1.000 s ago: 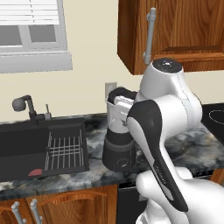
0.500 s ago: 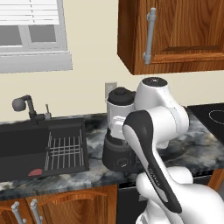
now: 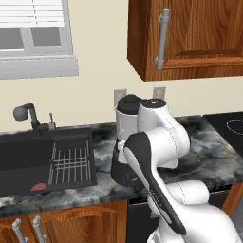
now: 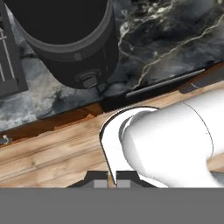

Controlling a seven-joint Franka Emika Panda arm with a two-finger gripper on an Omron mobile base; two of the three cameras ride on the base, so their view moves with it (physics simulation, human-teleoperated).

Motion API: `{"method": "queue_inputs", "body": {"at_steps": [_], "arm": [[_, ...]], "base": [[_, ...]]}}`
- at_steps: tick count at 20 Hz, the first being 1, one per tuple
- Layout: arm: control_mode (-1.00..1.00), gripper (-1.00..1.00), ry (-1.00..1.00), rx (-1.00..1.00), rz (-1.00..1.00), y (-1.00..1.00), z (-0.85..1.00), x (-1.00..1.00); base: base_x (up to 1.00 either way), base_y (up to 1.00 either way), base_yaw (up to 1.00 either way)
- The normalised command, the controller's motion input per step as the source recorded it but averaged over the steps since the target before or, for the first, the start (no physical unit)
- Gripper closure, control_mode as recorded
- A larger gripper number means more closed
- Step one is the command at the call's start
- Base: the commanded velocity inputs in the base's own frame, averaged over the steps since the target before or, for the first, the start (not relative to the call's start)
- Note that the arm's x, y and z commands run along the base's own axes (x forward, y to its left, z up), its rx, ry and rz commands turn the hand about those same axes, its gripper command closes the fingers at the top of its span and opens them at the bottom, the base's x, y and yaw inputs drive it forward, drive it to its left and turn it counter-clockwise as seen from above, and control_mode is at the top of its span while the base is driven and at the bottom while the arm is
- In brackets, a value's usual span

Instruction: Grab the onion and garlic from the fridge, place them in the blender, close the lid, and turn on the blender to create a marinade.

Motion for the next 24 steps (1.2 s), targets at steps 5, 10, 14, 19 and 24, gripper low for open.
{"method": "queue_inputs", "body": {"at_steps": [5, 10, 14, 19, 24], "arm": [[-1.0, 1.0, 0.01, -0.09, 0.03, 0.0, -0.4, 0.3], [-1.0, 1.0, -0.01, -0.1, 0.01, -0.03, -0.31, 0.4], [-1.0, 1.0, -0.01, -0.11, 0.01, 0.0, -0.29, 0.47], [-1.0, 1.0, 0.0, -0.08, 0.0, 0.0, -0.26, 0.48], [-1.0, 1.0, 0.0, -0.02, 0.01, 0.0, -0.29, 0.41]], "base": [[0.0, 0.0, 0.0], [0.0, 0.0, 0.0], [0.0, 0.0, 0.0], [0.0, 0.0, 0.0], [0.0, 0.0, 0.0]]}}
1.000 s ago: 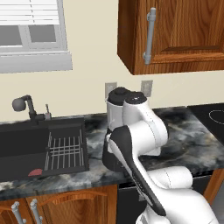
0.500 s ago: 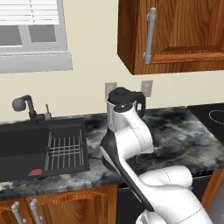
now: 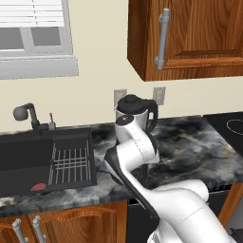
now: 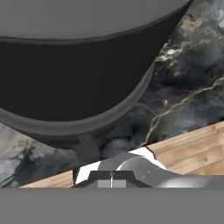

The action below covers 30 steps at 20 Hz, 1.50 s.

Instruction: Grab the onion and garlic from the fridge, place them in the blender, close the lid, and turn on the blender to create a marinade.

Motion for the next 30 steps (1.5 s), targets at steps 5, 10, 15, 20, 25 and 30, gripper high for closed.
{"method": "queue_inputs", "body": {"at_steps": [5, 10, 15, 20, 25, 30], "arm": [[-1.0, 1.0, -0.01, -0.01, 0.0, 0.04, -0.43, 0.37], [-1.0, 1.0, -0.02, -0.02, 0.0, 0.03, -0.34, 0.36], [-1.0, 1.0, 0.0, -0.02, 0.0, 0.05, -0.2, 0.29], [-1.0, 1.0, -0.07, -0.04, 0.0, 0.06, -0.07, -0.01], [-1.0, 1.0, -0.16, -0.02, 0.0, 0.0, -0.01, -0.27], [-1.0, 1.0, -0.13, 0.0, 0.0, 0.0, 0.0, -0.01]], "base": [[0.0, 0.0, 0.0], [0.0, 0.0, 0.0], [0.0, 0.0, 0.0], [0.0, 0.0, 0.0], [0.0, 0.0, 0.0], [0.0, 0.0, 0.0]]}}
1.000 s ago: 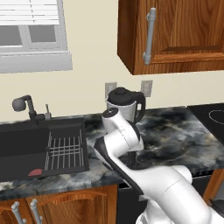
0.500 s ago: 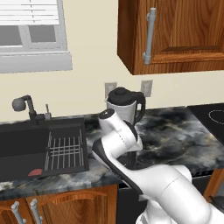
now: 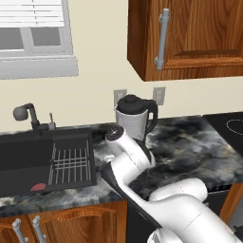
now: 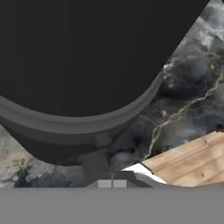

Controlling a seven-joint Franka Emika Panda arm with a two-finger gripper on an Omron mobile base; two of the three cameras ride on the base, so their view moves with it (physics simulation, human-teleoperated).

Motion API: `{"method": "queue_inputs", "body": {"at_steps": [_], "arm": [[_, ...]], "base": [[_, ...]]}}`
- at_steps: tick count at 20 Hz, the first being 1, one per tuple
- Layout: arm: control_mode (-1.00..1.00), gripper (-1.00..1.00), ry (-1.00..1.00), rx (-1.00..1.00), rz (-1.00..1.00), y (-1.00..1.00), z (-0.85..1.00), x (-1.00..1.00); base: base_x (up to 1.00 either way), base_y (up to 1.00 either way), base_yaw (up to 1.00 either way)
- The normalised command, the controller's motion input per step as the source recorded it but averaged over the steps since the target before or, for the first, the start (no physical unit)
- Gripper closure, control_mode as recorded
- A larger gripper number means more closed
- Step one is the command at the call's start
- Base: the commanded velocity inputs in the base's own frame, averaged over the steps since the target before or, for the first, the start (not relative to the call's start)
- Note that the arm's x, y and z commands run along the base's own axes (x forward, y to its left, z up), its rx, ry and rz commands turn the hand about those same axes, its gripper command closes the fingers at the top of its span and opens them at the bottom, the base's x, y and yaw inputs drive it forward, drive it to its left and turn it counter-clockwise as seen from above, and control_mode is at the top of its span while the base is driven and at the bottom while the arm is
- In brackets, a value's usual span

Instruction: Grab the onion and garlic from the fridge, place them in the blender, close the lid, and turn on the blender to create a marinade.

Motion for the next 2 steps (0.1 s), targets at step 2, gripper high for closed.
{"method": "queue_inputs", "body": {"at_steps": [2], "arm": [[-1.0, 1.0, -0.1, 0.0, 0.0, 0.0, 0.0, 0.0]], "base": [[0.0, 0.0, 0.0]]}}
